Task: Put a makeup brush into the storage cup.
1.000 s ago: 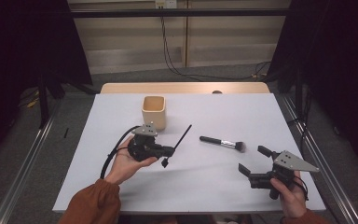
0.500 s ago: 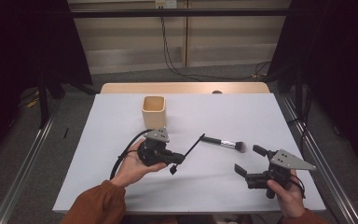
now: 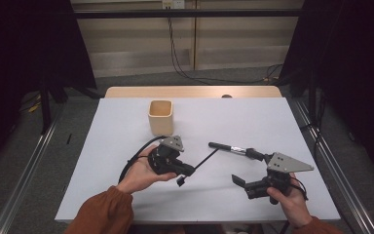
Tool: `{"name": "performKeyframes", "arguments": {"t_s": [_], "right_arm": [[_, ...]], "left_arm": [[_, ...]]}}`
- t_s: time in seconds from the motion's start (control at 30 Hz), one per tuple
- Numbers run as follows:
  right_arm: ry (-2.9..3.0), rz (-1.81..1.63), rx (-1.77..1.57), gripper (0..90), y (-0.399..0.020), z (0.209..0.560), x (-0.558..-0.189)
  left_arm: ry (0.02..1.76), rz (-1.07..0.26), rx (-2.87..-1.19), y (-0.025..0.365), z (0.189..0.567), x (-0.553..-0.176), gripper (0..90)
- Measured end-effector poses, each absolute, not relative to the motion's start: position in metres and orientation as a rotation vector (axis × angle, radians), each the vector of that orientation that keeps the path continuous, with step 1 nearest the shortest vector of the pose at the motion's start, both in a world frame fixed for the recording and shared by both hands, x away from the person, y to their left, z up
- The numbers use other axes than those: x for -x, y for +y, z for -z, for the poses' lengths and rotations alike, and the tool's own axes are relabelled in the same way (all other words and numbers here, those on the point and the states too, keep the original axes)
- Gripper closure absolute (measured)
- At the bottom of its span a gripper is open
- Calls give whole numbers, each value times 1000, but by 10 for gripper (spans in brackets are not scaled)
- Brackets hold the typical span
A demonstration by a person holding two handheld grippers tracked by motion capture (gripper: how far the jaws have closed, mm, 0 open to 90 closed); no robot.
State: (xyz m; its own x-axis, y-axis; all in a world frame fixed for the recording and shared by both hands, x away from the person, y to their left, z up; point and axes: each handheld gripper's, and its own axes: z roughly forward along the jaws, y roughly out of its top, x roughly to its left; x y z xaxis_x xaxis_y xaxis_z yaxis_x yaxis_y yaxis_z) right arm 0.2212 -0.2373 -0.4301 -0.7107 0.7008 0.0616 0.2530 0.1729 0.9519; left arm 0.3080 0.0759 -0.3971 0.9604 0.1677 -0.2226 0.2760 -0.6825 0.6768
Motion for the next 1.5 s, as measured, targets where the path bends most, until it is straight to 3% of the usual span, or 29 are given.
{"name": "performKeyframes", "arguments": {"t_s": [1.5], "right_arm": [[2777,-1163,-633,23,-190,402,-262]], "left_arm": [[118,203,-2729,61,376,-301,861]]}}
